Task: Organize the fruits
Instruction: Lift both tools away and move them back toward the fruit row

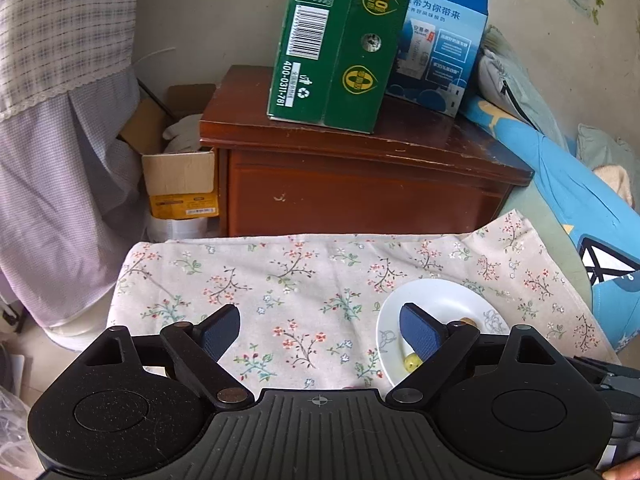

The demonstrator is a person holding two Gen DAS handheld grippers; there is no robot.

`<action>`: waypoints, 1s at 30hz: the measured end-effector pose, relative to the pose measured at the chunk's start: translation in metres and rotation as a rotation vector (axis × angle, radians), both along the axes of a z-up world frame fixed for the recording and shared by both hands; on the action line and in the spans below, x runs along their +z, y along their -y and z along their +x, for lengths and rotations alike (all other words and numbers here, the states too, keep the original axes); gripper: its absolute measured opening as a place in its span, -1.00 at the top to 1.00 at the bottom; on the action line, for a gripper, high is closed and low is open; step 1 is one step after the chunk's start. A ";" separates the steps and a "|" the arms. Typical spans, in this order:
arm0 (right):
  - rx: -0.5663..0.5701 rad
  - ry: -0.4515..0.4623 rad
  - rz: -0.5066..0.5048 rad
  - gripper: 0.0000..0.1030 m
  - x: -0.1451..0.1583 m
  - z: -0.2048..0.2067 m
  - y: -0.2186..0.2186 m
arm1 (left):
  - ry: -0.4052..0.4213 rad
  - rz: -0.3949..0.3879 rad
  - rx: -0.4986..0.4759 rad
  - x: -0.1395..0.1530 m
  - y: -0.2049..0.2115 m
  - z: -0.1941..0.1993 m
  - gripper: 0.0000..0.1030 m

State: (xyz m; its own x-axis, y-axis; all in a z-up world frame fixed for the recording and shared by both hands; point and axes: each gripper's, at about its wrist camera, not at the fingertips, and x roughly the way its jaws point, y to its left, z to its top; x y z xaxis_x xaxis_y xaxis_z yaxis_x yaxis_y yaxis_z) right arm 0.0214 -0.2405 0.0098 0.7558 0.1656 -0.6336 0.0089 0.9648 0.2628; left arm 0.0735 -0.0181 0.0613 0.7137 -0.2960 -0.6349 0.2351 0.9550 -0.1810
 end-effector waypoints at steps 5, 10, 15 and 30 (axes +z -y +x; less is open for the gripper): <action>0.001 -0.016 0.014 -0.21 -0.009 -0.023 -0.013 | -0.005 -0.049 0.040 0.000 -0.023 -0.015 -0.73; -0.019 -0.044 0.007 -0.21 -0.025 -0.039 -0.026 | -0.035 -0.087 0.063 -0.004 -0.041 -0.026 -0.73; -0.046 -0.078 0.014 -0.21 -0.045 -0.045 -0.032 | -0.042 -0.085 0.071 -0.007 -0.050 -0.030 -0.77; -0.045 -0.072 -0.030 0.11 -0.076 -0.030 -0.045 | -0.085 -0.046 0.105 -0.028 -0.053 -0.021 -0.77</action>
